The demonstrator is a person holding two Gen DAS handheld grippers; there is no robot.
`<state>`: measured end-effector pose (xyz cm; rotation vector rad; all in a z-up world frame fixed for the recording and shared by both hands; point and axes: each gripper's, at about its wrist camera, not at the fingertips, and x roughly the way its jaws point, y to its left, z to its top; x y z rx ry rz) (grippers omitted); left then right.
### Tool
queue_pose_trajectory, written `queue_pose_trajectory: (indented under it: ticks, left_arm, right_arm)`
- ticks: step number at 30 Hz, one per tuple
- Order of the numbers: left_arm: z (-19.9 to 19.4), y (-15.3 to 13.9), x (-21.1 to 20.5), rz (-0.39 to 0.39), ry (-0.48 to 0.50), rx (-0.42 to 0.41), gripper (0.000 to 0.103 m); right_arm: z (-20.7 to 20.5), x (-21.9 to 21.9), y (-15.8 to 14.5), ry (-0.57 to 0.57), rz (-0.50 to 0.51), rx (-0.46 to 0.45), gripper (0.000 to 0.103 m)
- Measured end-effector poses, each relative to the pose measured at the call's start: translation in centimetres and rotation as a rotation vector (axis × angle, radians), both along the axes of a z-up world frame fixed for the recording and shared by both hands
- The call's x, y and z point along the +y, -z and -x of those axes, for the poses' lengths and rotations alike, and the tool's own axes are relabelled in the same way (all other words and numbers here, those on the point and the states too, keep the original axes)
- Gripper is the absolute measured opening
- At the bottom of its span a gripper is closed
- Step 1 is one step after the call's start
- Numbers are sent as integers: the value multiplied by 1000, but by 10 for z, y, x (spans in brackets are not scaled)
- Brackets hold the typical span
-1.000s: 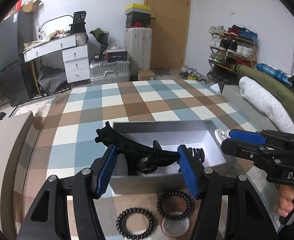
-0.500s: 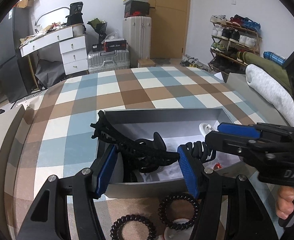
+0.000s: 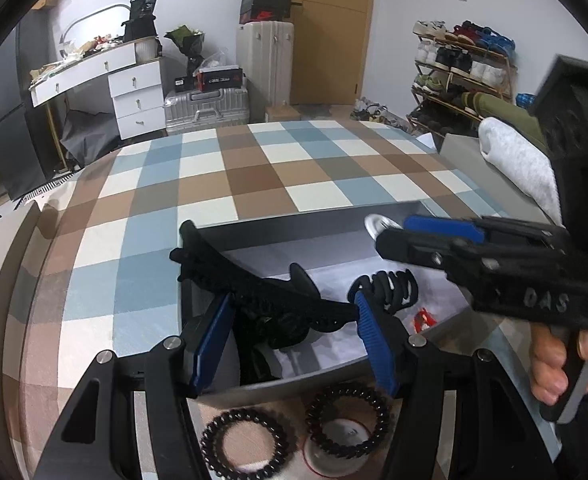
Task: Organize jewelry
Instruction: 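Lower the lid into the box with the right tool while the left tool releases the clip inside, then open the right tool and withdraw both tools from the box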
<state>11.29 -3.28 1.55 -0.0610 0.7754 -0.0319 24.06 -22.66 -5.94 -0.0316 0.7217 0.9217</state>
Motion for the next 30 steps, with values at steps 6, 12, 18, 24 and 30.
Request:
queue_pose_trajectory:
  ticks: [6, 12, 18, 24, 30]
  left_arm:
    - [1, 0, -5, 0, 18, 3, 57]
    - [0, 1, -6, -19, 7, 0, 57]
    - [-1, 2, -2, -35, -3, -5, 57]
    - [-1, 3, -2, -35, -7, -5, 57]
    - [6, -2, 2, 33, -4, -21, 57]
  right_arm:
    - [-8, -1, -1, -18, -10, 19, 41]
    - [-5, 0, -2, -11, 0, 21, 41]
    - [-3, 1, -2, -11, 16, 19, 42]
    - [-1, -1, -2, -9, 17, 26, 42]
    - [0, -4, -2, -10, 1, 54, 43]
